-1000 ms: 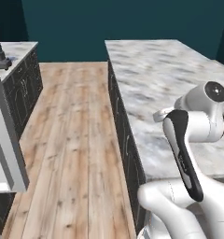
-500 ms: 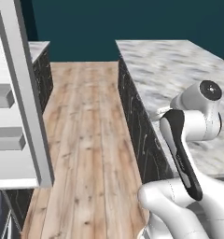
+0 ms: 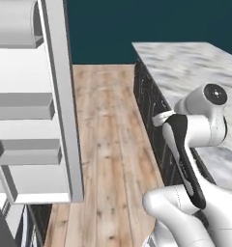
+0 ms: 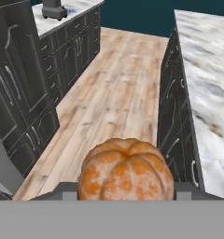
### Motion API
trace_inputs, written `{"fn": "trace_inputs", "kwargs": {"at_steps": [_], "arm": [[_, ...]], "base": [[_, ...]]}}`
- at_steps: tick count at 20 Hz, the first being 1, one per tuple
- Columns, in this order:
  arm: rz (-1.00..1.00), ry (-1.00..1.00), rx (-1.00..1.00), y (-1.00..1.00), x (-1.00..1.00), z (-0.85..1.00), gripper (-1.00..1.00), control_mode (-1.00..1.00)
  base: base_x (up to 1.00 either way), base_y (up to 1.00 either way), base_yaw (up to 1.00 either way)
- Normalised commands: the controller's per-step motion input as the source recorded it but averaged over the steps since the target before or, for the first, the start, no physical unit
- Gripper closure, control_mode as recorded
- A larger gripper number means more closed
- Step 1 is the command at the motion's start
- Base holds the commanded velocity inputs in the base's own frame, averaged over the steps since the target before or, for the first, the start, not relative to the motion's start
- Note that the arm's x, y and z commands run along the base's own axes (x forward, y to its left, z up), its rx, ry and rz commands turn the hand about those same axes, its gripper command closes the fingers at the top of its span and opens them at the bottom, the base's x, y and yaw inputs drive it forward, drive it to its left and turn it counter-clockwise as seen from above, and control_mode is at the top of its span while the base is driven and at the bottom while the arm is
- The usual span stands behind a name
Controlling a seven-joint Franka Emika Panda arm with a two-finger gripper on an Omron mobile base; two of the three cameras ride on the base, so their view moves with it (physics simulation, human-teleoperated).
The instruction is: Pick the two tangerines from the fridge and place them on the plate next to the blender to make a fruit smoothie.
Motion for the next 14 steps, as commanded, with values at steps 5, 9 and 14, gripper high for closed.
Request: {"fn": "trace_inputs", "kwargs": {"at_steps": [5, 9, 14], "arm": [[0.00, 0.00, 0.00, 0.00, 0.00, 0.00, 1.00, 1.00], [0.00, 0.00, 0.00, 0.00, 0.00, 0.00, 1.00, 1.00], [0.00, 0.00, 0.00, 0.00, 0.00, 0.00, 1.00, 1.00]], "base": [[1.00, 0.03, 0.00], [0.99, 0.21, 0.00], [0.97, 0.47, 0.00]]}}
